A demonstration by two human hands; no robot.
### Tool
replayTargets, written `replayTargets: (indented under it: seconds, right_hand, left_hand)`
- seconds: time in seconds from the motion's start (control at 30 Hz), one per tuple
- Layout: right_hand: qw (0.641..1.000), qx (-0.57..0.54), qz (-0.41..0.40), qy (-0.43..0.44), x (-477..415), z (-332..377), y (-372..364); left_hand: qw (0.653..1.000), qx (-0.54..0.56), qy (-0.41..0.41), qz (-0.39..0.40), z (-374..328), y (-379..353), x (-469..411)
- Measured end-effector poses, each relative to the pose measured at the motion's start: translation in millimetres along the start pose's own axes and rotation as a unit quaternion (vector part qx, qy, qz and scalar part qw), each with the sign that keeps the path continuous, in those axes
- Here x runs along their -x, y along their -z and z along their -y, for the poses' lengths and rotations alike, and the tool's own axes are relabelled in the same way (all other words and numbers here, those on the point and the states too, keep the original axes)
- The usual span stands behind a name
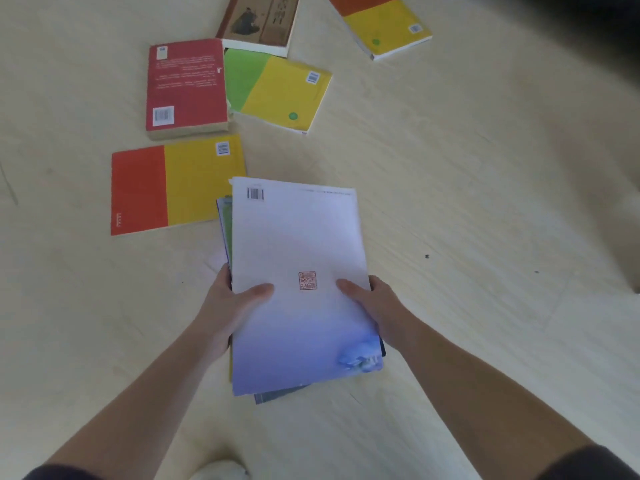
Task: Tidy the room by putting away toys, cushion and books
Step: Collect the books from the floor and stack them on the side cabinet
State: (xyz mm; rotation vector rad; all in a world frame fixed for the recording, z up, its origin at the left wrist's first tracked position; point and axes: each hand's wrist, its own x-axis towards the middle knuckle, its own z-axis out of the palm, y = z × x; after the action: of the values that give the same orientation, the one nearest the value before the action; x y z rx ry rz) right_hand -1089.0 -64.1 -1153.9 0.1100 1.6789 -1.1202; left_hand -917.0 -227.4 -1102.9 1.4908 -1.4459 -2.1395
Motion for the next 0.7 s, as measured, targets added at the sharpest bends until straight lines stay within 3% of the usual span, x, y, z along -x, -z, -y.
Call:
replayTargets:
  seconds: [0.1, 0.23, 0.53, 0.7]
  right_hand:
    - [0.992, -0.109, 0.059, -0.026, 35, 7, 30]
    - [0.979, -0.154, 0.121, -0.056, 115, 21, 97]
    - [0.959, -0.256, 0.098, -0.073, 365, 65, 262]
    - [0.951, -0.299, 0.068, -0.041, 504, 89, 357]
  left_hand:
    - [0.998, -0.019, 0.000, 0.056, -27, -27, 22]
    - [0.989, -0.035, 0.024, 0.138, -67, -87, 78]
    - [0.949, -0.157, 0.109, 0.249, -181, -256, 250]
    - [0.923, -0.232, 0.112, 0.287, -247, -378, 359]
